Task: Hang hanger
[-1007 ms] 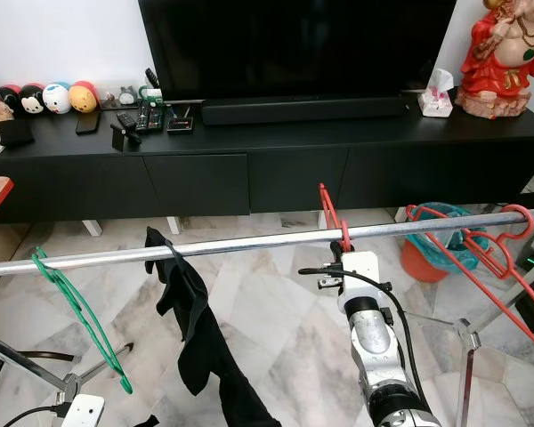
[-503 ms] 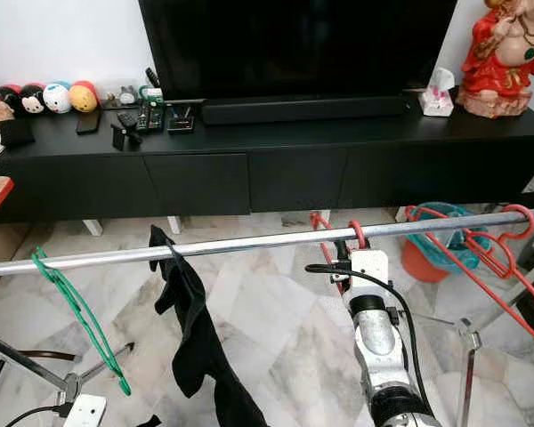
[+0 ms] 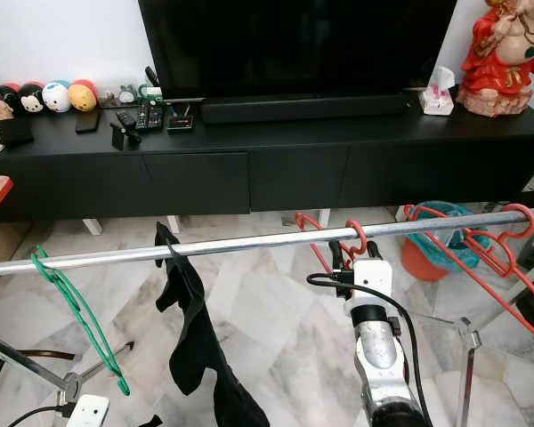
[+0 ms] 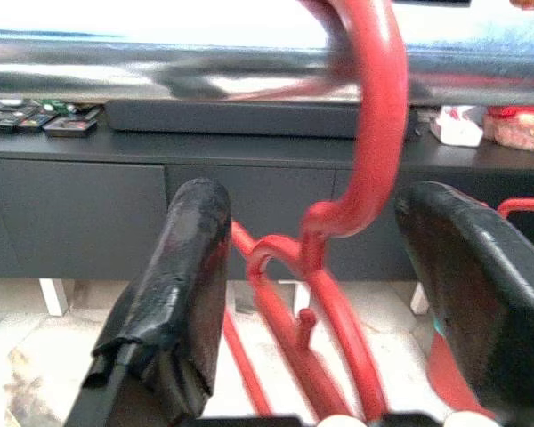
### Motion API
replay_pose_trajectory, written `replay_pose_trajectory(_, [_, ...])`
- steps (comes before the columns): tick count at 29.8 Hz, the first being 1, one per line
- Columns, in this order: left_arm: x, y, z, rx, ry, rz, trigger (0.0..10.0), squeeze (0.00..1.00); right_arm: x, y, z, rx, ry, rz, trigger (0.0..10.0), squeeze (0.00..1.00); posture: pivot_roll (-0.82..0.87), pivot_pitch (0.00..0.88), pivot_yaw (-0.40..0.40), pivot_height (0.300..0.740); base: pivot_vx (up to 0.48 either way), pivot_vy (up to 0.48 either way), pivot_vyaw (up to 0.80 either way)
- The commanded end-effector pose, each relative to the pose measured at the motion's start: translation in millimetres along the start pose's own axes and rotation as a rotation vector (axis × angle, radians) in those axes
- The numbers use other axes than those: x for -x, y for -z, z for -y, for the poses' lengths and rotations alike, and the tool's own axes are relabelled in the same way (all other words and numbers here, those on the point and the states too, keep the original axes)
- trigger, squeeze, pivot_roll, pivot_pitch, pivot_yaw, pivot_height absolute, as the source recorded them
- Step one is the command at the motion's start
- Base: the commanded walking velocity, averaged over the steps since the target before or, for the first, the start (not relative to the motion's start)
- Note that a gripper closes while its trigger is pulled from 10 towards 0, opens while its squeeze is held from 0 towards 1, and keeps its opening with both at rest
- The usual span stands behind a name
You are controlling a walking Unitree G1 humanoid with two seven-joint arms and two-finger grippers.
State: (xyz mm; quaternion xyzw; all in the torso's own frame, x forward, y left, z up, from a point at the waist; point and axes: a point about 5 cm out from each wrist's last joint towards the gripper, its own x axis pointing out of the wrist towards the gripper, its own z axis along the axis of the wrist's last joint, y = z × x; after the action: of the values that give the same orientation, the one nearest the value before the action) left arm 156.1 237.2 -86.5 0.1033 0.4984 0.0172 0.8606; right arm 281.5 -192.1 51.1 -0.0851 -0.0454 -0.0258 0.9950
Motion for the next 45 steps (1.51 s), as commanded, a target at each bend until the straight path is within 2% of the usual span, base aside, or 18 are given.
replay_pose_trajectory(1, [0.1, 1.0, 0.3, -0.023, 0.001, -0.005, 10.0, 0.0, 3.4, -5.7, -3.2, 0.003, -0.003, 0.041, 10.0, 1.0, -0.01, 0.0, 0.047, 0.74, 0.0, 0.0, 0.0])
replay_pose_trajectory(7, [-0.3, -1.2, 1.7, -0.03, 0.008, 0.0, 10.0, 0.0, 14.0, -10.4, 1.6, 0.027, 0.033, 0.081, 10.0, 0.96, -0.01, 0.0, 0.048, 0.74, 0.0, 0.0, 0.0])
replay_pose_trajectory(8, [-0.4, -1.4, 2.2, -0.033, 0.01, 0.002, 10.0, 0.0, 21.3, -10.9, 1.0, 0.043, 0.017, 0.087, 10.0, 0.2, -0.01, 0.0, 0.045, 0.74, 0.0, 0.0, 0.0])
replay_pose_trajectory(9, [-0.4, -1.4, 2.2, -0.033, 0.011, 0.003, 10.0, 0.0, 24.8, -11.1, 1.1, 0.052, 0.011, 0.089, 10.0, 0.0, -0.01, 0.0, 0.045, 0.74, 0.0, 0.0, 0.0])
replay_pose_trajectory(19, [-0.1, -0.5, 2.2, -0.038, 0.013, 0.003, 10.0, 0.0, 41.9, -11.0, 3.4, 0.07, 0.018, 0.076, 10.0, 0.0, -0.02, 0.0, 0.038, 0.74, 0.0, 0.0, 0.0])
replay_pose_trajectory(21, [-0.2, -0.8, 2.4, -0.041, 0.015, 0.005, 10.0, 0.0, 59.0, -4.8, 2.8, 0.074, 0.017, 0.028, 10.0, 0.0, -0.02, 0.0, 0.038, 0.74, 0.0, 0.0, 0.0])
replay_pose_trajectory(23, [-0.2, -0.8, 2.4, -0.041, 0.015, 0.005, 10.0, 0.0, 59.0, -4.8, 2.8, 0.074, 0.017, 0.028, 10.0, 0.0, -0.02, 0.0, 0.038, 0.74, 0.0, 0.0, 0.0])
replay_pose_trajectory(25, [-0.4, -2.1, 3.2, -0.045, 0.017, 0.009, 10.0, 0.0, 68.3, 0.0, -4.7, 0.073, -0.069, -0.008, 10.0, 0.0, -0.03, 0.0, 0.04, 0.74, 0.0, 0.0, 0.0])
replay_pose_trajectory(26, [-0.5, -2.5, 4.1, -0.046, 0.018, 0.011, 10.0, 0.0, 73.4, 3.7, -17.3, 0.062, -0.203, -0.04, 10.0, 0.0, -0.03, 0.0, 0.04, 0.74, 0.0, 0.0, 0.0])
replay_pose_trajectory(27, [-0.6, -2.6, 4.3, -0.045, 0.018, 0.011, 10.0, 0.0, 75.3, 5.5, -21.0, 0.052, -0.242, -0.056, 10.0, 0.0, -0.03, 0.0, 0.04, 0.74, 0.0, 0.0, 0.0])
replay_pose_trajectory(33, [-1.2, -5.1, 7.5, -0.043, 0.02, 0.017, 10.0, 0.0, 82.8, 22.3, -22.6, 0.027, -0.325, -0.182, 10.0, 0.0, -0.02, 0.0, 0.037, 0.74, 0.0, 0.0, 0.0])
replay_pose_trajectory(38, [-1.4, -5.7, 7.8, -0.045, 0.02, 0.014, 10.0, 0.0, 81.7, 45.4, -13.9, 0.028, -0.282, -0.324, 10.0, 0.0, -0.03, 0.002, 0.039, 0.74, 0.0, 0.0, 0.0])
replay_pose_trajectory(39, [-1.4, -5.5, 7.5, -0.044, 0.021, 0.012, 10.0, 0.0, 80.6, 55.1, -9.5, 0.029, -0.238, -0.38, 10.0, 0.0, -0.03, 0.006, 0.044, 0.74, 0.0, 0.0, 0.0])
replay_pose_trajectory(40, [-1.4, -5.5, 7.4, -0.043, 0.021, 0.011, 10.0, 0.0, 80.2, 57.4, -8.3, 0.026, -0.225, -0.391, 10.0, 0.0, -0.03, 0.006, 0.044, 0.74, 0.0, 0.0, 0.0])
replay_pose_trajectory(41, [-1.3, -5.1, 7.3, -0.046, 0.022, 0.009, 10.0, 0.0, 80.3, 68.1, -4.4, 0.023, -0.179, -0.46, 10.0, 0.0, -0.03, 0.006, 0.047, 0.74, 0.0, 0.0, 0.0])
replay_pose_trajectory(42, [-1.3, -5.1, 7.3, -0.046, 0.022, 0.009, 10.0, 0.0, 80.3, 68.1, -4.4, 0.023, -0.179, -0.46, 10.0, 0.0, -0.03, 0.006, 0.047, 0.74, 0.0, 0.0, 0.0])
replay_pose_trajectory(44, [-1.2, -4.3, 6.8, -0.045, 0.023, 0.007, 10.0, 0.0, 85.8, 83.9, -3.3, 0.026, -0.14, -0.566, 10.0, 0.0, -0.03, 0.008, 0.052, 0.74, 0.0, 0.0, 0.0])
replay_pose_trajectory(45, [-1.2, -4.3, 6.8, -0.045, 0.023, 0.007, 10.0, 0.0, 85.8, 83.9, -3.3, 0.026, -0.14, -0.566, 10.0, 0.0, -0.03, 0.008, 0.052, 0.74, 0.0, 0.0, 0.0])
